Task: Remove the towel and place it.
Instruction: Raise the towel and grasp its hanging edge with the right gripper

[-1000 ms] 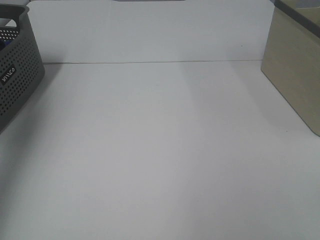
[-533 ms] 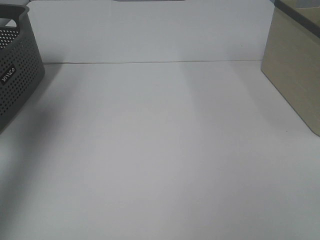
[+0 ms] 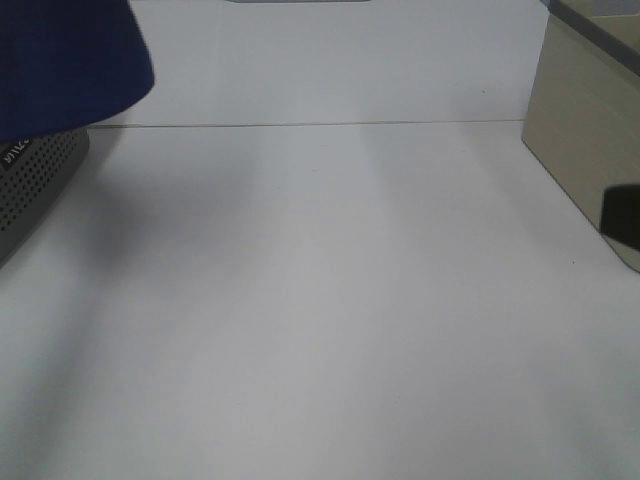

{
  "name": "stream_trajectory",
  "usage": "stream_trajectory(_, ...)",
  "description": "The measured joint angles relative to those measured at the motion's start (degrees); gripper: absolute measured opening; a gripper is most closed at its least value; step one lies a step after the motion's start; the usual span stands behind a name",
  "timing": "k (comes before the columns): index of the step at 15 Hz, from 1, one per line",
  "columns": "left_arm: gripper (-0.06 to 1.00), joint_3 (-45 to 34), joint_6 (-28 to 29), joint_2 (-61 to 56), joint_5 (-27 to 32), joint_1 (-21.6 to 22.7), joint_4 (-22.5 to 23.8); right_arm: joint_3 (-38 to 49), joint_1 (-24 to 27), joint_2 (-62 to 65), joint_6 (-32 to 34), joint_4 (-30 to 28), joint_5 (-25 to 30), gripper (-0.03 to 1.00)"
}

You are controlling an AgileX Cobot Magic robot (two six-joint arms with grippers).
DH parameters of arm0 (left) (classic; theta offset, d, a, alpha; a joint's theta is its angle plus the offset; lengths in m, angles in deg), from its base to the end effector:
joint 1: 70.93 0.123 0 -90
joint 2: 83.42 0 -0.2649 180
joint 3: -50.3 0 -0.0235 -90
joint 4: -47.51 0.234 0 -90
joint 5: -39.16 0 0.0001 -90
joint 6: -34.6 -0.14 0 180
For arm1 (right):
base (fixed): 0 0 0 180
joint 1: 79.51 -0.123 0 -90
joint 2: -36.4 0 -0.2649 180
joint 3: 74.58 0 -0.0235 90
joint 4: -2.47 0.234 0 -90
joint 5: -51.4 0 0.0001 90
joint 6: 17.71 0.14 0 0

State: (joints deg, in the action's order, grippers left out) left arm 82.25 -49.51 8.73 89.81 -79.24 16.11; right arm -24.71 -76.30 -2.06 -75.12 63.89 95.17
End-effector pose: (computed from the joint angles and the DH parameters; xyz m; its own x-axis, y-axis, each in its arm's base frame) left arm 0.3127 -0.1027 0.4882 0.3318 0.7753 -0.5374 0.4822 0.3502 0.8030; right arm 0.1327 0.0778 0.2747 -0.3484 -0.0421 -0.9364 -0.5426 0.8236 0.1649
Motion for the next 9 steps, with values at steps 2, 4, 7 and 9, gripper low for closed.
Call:
stream_trajectory(2,0.0,0.0,0.0,0.7,-0.7,-2.3,0.0,0.0,0.0,-6.2,-11.6,10.4,-0.2,0.75)
stream_trajectory(4,0.0,0.0,0.0,1.3,-0.8,-4.9,0.1,-0.1,0.0,-15.6,-26.6,22.4,2.6,0.75)
stream_trajectory(7,0.0,0.0,0.0,1.4,-0.6,-8.1,0.3,-2.9,0.0,-29.0,-43.8,32.0,11.2,0.75)
stream_trajectory(9,0.0,0.0,0.0,1.4,2.0,-13.2,0.3,-9.6,-0.5,-45.0,-51.6,35.2,21.0,0.75)
